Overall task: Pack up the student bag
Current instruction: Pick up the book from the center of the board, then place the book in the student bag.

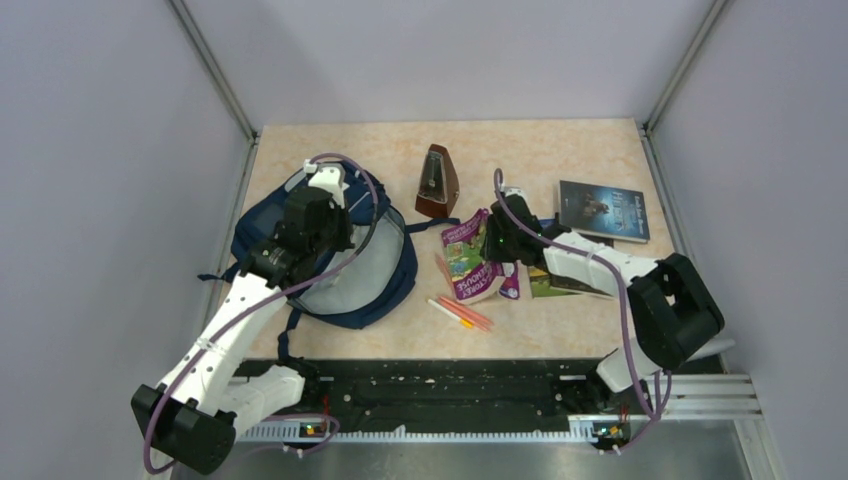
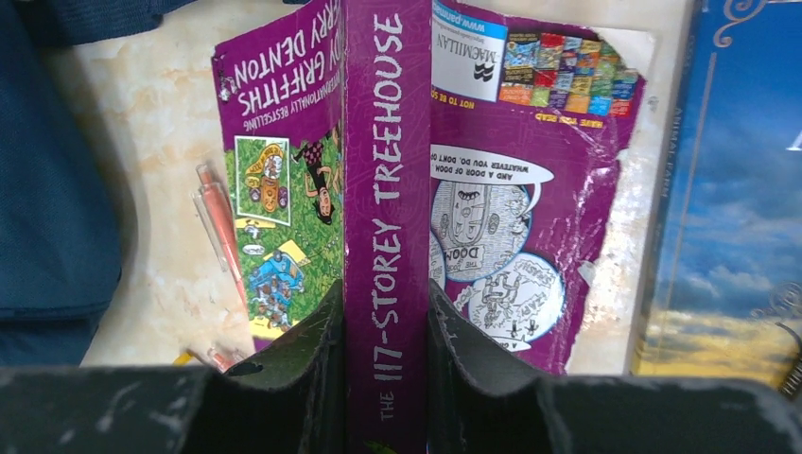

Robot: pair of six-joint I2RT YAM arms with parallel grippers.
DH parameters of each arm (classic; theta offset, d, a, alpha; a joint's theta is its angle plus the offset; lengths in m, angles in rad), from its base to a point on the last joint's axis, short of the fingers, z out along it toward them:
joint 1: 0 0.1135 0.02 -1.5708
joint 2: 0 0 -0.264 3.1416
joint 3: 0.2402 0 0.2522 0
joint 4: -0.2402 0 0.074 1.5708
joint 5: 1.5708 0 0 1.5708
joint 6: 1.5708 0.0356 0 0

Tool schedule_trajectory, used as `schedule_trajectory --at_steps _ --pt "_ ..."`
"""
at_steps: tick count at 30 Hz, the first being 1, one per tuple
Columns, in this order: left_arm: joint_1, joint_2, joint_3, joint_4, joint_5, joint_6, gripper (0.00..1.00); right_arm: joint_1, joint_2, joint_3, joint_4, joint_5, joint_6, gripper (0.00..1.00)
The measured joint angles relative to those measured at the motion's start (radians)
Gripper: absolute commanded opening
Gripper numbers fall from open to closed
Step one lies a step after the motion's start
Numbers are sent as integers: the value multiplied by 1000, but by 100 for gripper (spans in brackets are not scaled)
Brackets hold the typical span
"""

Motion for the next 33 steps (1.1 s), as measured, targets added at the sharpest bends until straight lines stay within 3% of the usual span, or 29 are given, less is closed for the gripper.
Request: schedule_trajectory --at_steps 10,17,23,28,33 --pt "0 -10 -1 6 0 0 0 0 -146 118 -272 127 -69 0" --pt "7 -64 -2 42 37 -4 0 -1 -284 216 -392 16 -127 0" --pt "19 -80 1 49 58 -11 0 85 -306 230 -333 -162 -78 0" --pt "26 -80 8 49 66 -13 0 269 -264 220 -179 -214 -19 0" --pt "30 -80 18 49 72 -15 0 348 -145 212 18 -284 60 0"
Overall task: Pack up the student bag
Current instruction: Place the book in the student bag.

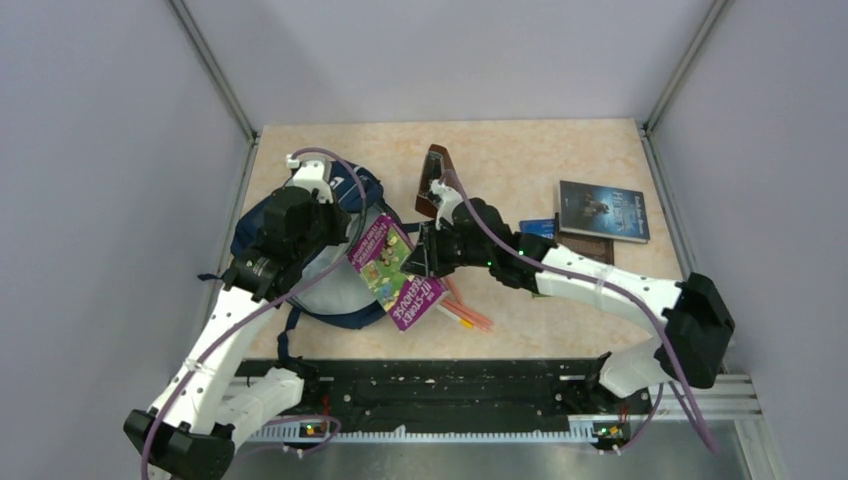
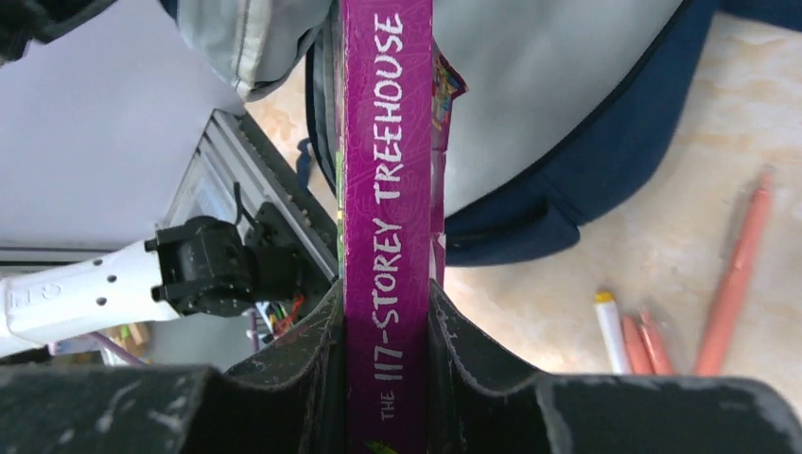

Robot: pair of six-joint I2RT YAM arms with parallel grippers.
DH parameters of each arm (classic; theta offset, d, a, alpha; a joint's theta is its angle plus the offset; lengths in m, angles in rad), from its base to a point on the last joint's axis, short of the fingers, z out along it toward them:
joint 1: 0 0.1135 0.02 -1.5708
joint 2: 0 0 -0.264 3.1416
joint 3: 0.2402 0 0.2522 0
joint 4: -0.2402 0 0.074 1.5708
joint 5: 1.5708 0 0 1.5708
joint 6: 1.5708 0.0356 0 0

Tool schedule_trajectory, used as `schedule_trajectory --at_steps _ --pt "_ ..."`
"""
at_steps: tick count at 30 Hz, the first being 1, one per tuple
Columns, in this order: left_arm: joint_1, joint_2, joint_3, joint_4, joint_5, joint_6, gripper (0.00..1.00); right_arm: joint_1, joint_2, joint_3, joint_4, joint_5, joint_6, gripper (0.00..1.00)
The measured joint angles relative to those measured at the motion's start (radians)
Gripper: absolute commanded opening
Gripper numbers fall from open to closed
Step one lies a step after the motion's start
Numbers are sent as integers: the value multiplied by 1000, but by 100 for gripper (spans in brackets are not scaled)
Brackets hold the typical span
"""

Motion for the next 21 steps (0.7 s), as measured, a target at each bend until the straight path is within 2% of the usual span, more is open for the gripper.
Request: schedule_trajectory --at_steps 4,7,15,21 --pt "2 0 14 0 2 -1 0 1 80 -47 171 -34 74 0" --pt "3 -2 19 0 2 -2 0 -2 134 -73 233 -25 112 0" --pt "4 -40 19 -2 21 3 0 -20 278 -61 201 64 154 0" --pt "7 -48 19 -2 56 19 0 -26 362 3 219 15 178 0"
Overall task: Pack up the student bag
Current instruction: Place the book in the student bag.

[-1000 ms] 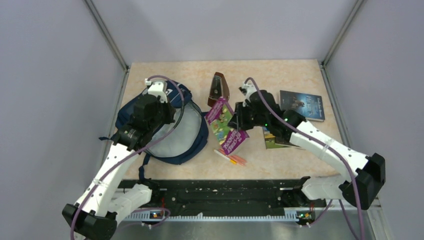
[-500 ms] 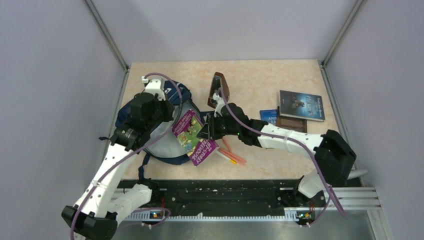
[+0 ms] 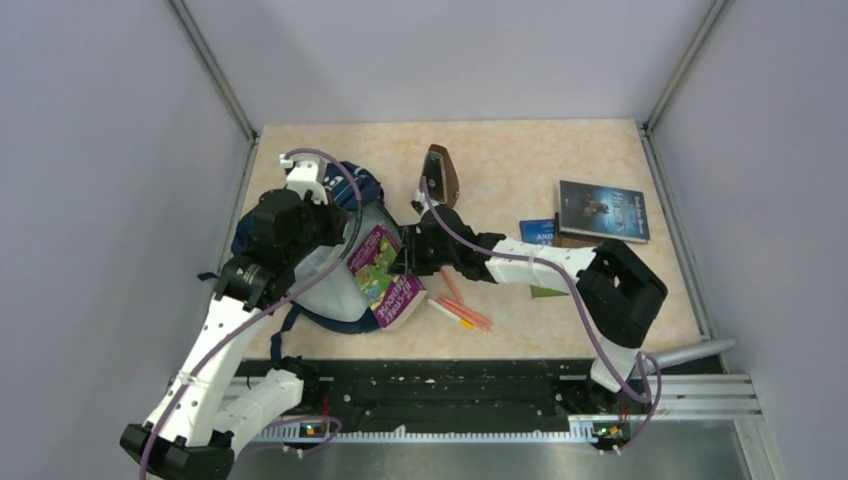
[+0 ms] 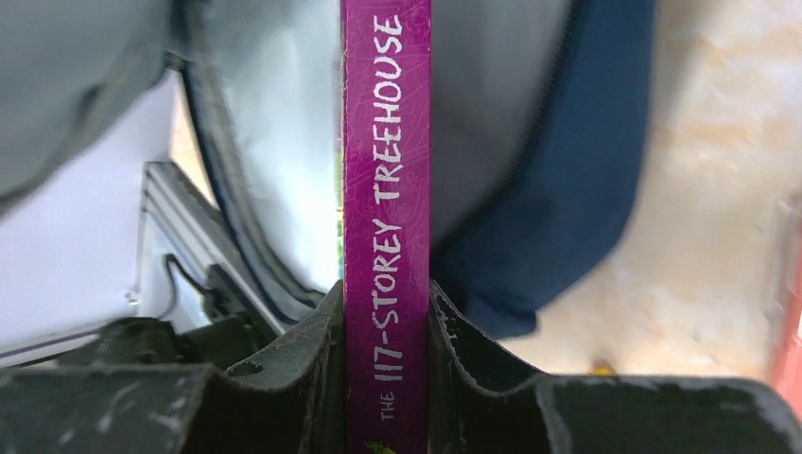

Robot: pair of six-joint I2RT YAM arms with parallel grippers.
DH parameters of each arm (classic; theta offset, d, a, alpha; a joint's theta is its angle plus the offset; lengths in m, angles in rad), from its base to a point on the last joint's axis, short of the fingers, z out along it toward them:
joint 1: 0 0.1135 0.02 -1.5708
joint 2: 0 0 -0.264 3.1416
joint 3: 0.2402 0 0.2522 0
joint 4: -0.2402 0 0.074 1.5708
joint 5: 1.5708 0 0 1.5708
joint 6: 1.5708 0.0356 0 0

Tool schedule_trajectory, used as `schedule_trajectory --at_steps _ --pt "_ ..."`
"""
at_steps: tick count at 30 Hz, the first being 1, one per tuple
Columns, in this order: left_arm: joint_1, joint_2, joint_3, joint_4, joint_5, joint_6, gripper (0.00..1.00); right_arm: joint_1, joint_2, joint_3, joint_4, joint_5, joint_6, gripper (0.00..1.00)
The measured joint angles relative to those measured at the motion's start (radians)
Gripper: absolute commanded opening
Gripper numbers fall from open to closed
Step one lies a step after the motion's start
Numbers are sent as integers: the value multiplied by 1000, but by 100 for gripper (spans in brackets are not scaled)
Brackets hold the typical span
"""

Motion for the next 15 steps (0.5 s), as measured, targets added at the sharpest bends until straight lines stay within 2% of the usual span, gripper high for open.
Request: schedule_trajectory --at_steps 9,15 --pt "2 0 0 12 41 6 0 0 119 241 108 -103 59 0" --pt "3 0 -1 39 43 12 0 -6 234 297 205 -142 115 0"
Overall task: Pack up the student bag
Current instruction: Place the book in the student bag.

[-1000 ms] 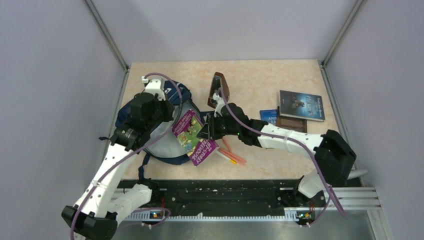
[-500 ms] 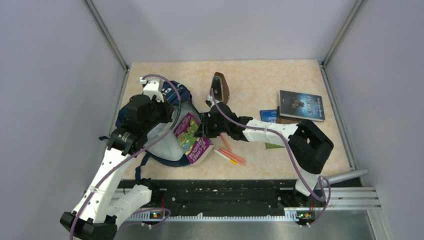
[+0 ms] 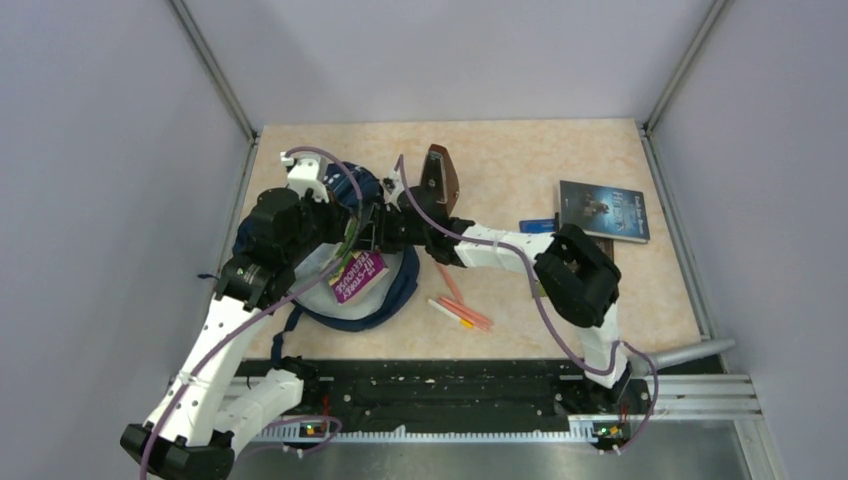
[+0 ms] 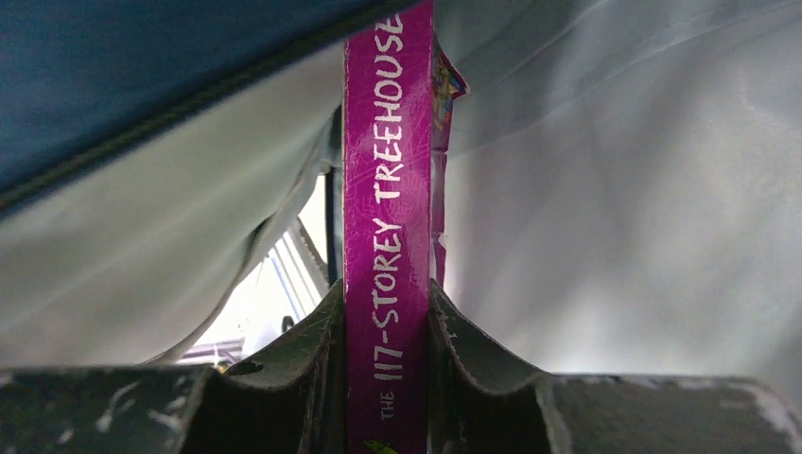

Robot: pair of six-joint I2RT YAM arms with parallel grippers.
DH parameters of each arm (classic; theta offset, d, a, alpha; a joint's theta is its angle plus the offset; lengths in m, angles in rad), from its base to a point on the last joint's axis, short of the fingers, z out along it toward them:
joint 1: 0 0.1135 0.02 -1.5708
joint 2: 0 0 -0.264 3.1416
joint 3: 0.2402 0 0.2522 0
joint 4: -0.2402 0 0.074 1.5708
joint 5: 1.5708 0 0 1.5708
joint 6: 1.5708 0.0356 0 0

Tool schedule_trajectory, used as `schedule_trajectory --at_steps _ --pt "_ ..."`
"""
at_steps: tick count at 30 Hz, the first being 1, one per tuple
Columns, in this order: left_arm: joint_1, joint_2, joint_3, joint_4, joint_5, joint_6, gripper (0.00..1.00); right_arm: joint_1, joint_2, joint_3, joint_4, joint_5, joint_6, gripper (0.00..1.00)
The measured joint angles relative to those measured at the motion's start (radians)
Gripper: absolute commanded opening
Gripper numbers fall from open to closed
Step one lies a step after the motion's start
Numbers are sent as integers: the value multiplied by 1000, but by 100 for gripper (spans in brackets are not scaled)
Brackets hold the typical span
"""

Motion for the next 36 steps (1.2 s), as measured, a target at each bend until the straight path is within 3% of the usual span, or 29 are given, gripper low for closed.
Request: schedule_trajectory --at_steps 19,32,36 --pt "1 -17 -26 10 20 0 0 -41 190 60 66 227 -54 0" --pt "7 -18 -45 33 36 7 0 -23 339 231 154 305 -77 0" --pt "8 -21 -51 35 33 11 0 -19 345 237 155 327 -108 30"
